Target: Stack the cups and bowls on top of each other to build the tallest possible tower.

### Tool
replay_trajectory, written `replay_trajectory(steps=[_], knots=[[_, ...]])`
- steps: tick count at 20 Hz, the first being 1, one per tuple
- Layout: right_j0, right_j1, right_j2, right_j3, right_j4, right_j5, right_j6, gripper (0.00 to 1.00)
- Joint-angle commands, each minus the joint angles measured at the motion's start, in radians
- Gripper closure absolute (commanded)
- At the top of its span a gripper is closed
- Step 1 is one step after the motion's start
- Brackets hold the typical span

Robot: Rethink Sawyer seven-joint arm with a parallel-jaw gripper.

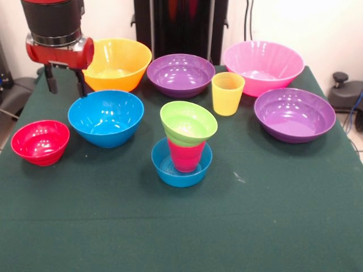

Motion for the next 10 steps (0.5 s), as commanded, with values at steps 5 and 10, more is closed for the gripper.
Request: replay_trajectory(steps=[5,10], knots=[[-0.024,0.122,0.083,-0.032,0.023,-0.005,-0.253,0.00],[0.006,0.169,0.039,-0.099,-0.037,0.003,-0.229,0.00]])
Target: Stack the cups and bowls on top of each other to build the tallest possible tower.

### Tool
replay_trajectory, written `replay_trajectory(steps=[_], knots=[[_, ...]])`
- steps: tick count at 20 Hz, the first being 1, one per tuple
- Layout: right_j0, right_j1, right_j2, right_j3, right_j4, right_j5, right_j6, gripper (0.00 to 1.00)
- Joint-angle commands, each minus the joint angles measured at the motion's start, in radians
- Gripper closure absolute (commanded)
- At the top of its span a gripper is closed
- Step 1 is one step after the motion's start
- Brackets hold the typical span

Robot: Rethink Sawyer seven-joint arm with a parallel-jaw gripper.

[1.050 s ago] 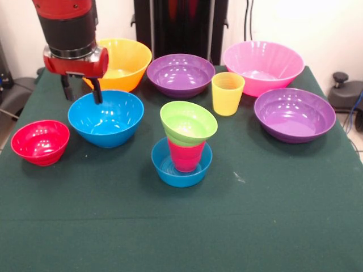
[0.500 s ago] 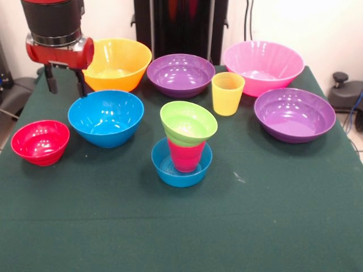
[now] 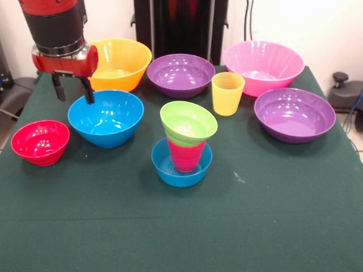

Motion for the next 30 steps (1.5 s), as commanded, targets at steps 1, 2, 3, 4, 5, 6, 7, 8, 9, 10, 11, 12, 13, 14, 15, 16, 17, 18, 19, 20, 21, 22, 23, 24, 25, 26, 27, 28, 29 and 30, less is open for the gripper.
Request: replay_trajectory(steps=[1,2,3,4,5,6,7,8,9,10,11,12,13,14,15,16,17,18,19,20,21,22,23,24,25,26,27,28,29,30], knots=[[0.033,0.133,0.006,-0.103,-0.049,0.007,-0.238,0.00],[0.032,0.138,0.005,-0.108,-0.052,0.006,-0.241,0.00],[0.031,0.147,0.005,-0.111,-0.058,-0.003,-0.244,0.00],[0.031,0.157,0.006,-0.115,-0.060,-0.008,-0.247,0.00],[0.029,0.173,0.006,-0.122,-0.063,-0.015,-0.248,0.00],[0.025,0.179,0.005,-0.119,-0.069,-0.024,-0.250,0.00],[0.026,0.181,0.006,-0.126,-0.074,-0.024,-0.258,0.00],[0.027,0.187,0.006,-0.134,-0.078,-0.022,-0.266,0.00],[0.027,0.193,0.006,-0.143,-0.082,-0.020,-0.274,0.00],[0.029,0.203,0.005,-0.154,-0.085,-0.019,-0.276,0.00],[0.030,0.211,0.004,-0.162,-0.089,-0.021,-0.280,0.00],[0.029,0.212,0.002,-0.163,-0.092,-0.024,-0.277,0.00],[0.029,0.219,0.000,-0.168,-0.095,-0.027,-0.277,0.00],[0.027,0.220,-0.001,-0.166,-0.098,-0.031,-0.276,0.00],[0.026,0.224,-0.003,-0.170,-0.100,-0.032,-0.275,0.00],[0.022,0.222,-0.004,-0.164,-0.102,-0.035,-0.277,0.00],[0.021,0.221,-0.005,-0.165,-0.104,-0.034,-0.275,0.00],[0.018,0.215,-0.005,-0.155,-0.107,-0.038,-0.273,0.00],[0.020,0.205,-0.008,-0.151,-0.111,-0.039,-0.263,0.00],[0.021,0.199,-0.010,-0.149,-0.117,-0.041,-0.258,0.00],[0.027,0.182,-0.012,-0.145,-0.121,-0.034,-0.249,0.00],[0.031,0.166,-0.013,-0.139,-0.122,-0.027,-0.242,0.00],[0.035,0.151,-0.014,-0.134,-0.123,-0.020,-0.235,0.00],[0.036,0.140,-0.013,-0.128,-0.122,-0.015,-0.232,0.00],[0.037,0.130,-0.013,-0.130,-0.121,-0.005,-0.234,0.00],[0.036,0.123,-0.011,-0.130,-0.119,0.002,-0.237,0.00],[0.035,0.110,-0.010,-0.134,-0.115,0.017,-0.247,0.00],[0.032,0.096,-0.009,-0.134,-0.109,0.033,-0.255,0.00],[0.029,0.082,-0.008,-0.133,-0.103,0.049,-0.263,0.00],[0.029,0.073,-0.008,-0.134,-0.100,0.058,-0.267,0.00]])
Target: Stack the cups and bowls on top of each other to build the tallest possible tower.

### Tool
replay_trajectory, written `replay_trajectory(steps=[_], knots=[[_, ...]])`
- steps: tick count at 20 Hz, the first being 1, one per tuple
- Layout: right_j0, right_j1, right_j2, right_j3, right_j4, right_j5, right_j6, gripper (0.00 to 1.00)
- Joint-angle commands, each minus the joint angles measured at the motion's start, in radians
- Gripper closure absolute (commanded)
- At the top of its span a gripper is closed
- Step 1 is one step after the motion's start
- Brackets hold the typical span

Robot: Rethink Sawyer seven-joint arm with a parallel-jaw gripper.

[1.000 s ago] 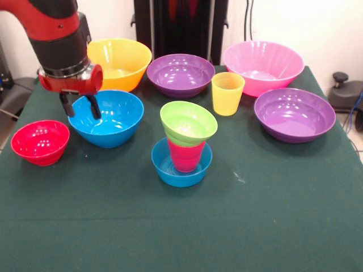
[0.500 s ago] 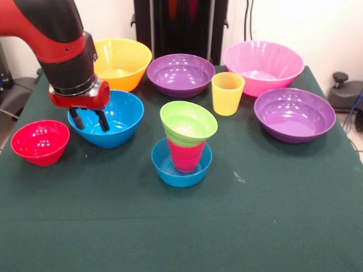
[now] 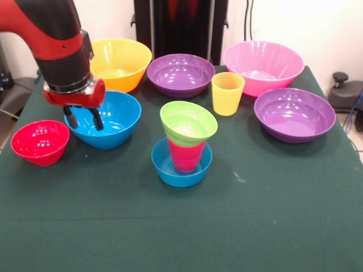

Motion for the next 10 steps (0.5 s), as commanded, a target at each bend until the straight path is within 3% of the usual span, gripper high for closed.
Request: replay_trajectory(steps=[1,5,10], knots=[[0.025,-0.100,-0.008,-0.035,-0.043,0.078,-0.275,0.00],[0.009,-0.141,-0.003,-0.014,-0.022,0.113,-0.295,0.00],[-0.005,-0.148,-0.010,0.057,-0.018,0.081,-0.260,0.00]])
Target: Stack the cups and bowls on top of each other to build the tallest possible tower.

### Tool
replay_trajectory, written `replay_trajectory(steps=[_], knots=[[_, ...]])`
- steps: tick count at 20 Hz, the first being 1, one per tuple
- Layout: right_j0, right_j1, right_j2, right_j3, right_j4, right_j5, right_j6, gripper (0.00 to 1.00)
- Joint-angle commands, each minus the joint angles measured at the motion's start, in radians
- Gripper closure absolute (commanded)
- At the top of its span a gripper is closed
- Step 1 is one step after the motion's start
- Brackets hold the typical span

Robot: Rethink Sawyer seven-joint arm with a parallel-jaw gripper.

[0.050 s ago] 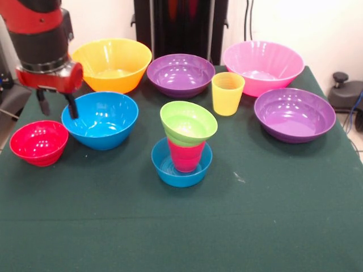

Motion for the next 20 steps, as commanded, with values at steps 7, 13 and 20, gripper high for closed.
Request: replay_trajectory(steps=[7,13,20], knots=[[-0.007,-0.005,-0.021,0.105,-0.038,-0.008,-0.211,0.00],[-0.034,0.027,-0.032,0.159,-0.062,-0.094,-0.160,0.00],[-0.058,0.033,-0.034,0.187,-0.067,-0.118,-0.154,0.00]])
